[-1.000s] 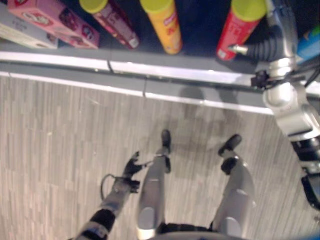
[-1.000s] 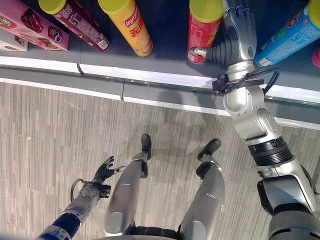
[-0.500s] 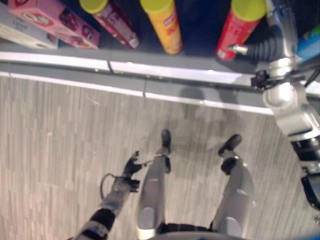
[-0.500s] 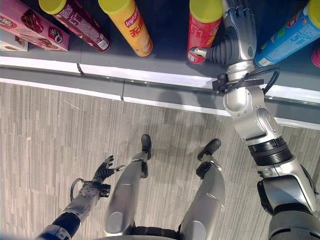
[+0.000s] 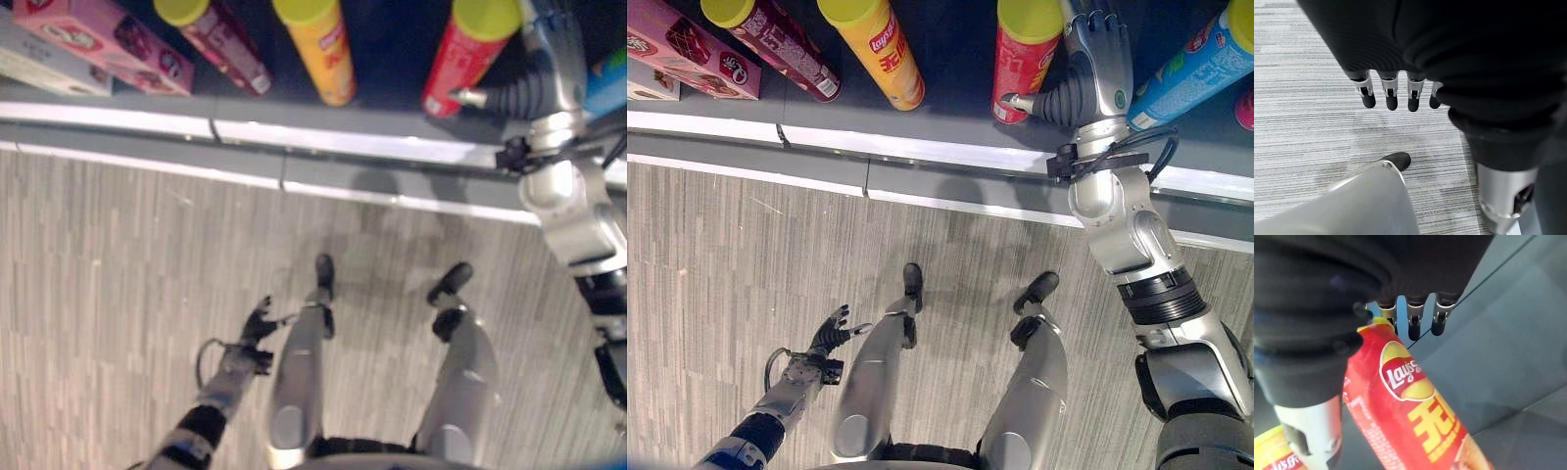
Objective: Put the goods on the table back onto the shelves and tidy them up.
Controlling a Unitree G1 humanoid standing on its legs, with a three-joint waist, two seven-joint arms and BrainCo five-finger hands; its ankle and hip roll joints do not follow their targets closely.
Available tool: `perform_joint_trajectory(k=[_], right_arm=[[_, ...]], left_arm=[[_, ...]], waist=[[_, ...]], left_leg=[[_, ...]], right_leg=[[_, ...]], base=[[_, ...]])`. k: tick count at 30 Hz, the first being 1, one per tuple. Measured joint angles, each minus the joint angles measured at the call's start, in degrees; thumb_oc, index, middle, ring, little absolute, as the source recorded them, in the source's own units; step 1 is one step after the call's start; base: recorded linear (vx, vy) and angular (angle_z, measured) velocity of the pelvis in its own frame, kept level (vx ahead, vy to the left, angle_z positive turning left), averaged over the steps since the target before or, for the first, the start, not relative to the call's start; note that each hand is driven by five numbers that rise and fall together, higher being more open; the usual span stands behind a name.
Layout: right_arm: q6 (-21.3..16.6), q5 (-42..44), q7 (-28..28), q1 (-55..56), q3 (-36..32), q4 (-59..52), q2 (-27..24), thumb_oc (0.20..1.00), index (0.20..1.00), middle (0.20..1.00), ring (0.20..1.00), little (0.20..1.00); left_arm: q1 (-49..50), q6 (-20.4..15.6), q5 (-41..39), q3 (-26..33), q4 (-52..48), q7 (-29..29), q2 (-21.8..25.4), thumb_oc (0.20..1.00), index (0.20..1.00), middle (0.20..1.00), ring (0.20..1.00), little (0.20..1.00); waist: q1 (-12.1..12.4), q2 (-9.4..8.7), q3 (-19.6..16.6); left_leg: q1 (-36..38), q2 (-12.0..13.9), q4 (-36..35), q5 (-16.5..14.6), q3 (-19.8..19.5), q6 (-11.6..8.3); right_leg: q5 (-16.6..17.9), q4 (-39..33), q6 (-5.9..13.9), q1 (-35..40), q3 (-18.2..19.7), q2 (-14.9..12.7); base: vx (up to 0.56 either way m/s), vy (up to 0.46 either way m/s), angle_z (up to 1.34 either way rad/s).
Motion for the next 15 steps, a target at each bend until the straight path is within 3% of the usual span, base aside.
perform_joint_trajectory(k=[15], right_arm=[[0.11,-1.52,2.64,-3.15,4.24,0.06,-1.93,1.0,1.0,1.0,1.0,1.0]], left_arm=[[-0.48,0.16,-0.01,2.1,0.69,-0.07,0.89,1.0,1.0,1.0,1.0,1.0]], waist=[[-0.53,-0.09,0.05]], left_leg=[[0.31,0.54,0.04,0.09,0.45,-0.15]], right_leg=[[0.16,-0.13,-0.2,-0.01,0.29,0.58]], base=[[0.0,-0.001,-0.01]])
